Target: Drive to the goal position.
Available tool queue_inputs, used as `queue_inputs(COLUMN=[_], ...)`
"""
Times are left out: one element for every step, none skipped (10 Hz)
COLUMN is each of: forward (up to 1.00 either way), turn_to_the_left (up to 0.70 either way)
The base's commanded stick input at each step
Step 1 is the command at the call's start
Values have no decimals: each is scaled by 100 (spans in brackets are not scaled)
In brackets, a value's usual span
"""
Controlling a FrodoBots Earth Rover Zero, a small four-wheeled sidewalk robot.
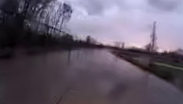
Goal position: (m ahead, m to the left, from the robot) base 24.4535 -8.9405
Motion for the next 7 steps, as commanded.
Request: queue_inputs(forward=[70, 70, 70, 70, 70, 70, 70], turn_to_the_left=[0, 0, 0, 0, 0, 0, 0])
